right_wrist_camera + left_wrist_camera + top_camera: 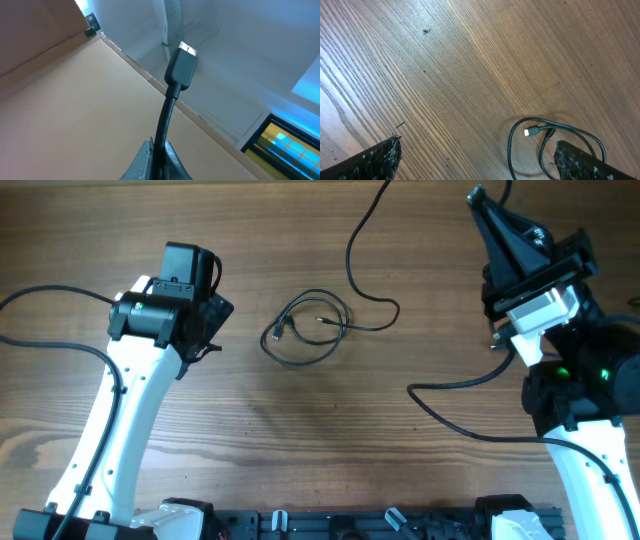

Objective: Untangle cables

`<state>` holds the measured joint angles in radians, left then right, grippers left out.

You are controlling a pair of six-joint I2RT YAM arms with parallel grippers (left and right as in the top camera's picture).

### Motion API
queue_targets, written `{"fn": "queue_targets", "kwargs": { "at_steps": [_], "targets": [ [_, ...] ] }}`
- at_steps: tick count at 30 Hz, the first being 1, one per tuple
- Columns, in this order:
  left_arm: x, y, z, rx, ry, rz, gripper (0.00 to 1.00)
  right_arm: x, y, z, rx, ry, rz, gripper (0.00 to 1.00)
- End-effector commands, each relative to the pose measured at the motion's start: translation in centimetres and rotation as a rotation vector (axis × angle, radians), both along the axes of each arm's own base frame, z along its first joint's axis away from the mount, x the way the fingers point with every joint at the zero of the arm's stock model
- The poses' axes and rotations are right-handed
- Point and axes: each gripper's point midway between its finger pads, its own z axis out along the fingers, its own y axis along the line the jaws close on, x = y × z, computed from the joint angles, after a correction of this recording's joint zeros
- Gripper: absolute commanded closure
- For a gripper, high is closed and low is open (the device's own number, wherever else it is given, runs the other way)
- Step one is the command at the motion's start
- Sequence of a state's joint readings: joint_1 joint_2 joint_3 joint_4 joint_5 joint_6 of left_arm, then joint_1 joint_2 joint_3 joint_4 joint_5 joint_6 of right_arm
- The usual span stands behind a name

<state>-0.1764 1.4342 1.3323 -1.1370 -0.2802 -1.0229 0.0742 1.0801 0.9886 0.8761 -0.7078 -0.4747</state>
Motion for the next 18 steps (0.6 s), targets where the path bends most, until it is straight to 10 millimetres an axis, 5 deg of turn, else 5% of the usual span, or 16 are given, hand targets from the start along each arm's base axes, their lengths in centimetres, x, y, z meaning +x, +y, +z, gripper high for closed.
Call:
{"fn": "queue_targets", "kwargs": {
  "at_steps": [1,10,18],
  "targets": [
    [-0.2,0.5,0.5,0.018,-0.013,-0.002,0.00,0.1,0.4,-0.2,-0.040,0.000,-0.008,0.96],
    [-0.2,0.5,0.5,0.018,-0.013,-0.002,0.00,5.6,-1.5,-5.5,-0.162,0.165,-0.271,0.96],
    [-0.2,0.4,0.5,0.017,-0.013,-0.002,0.00,10.5,-7.8,-13.9,-0.318,0.474,-0.712,0.96]
  ]
}}
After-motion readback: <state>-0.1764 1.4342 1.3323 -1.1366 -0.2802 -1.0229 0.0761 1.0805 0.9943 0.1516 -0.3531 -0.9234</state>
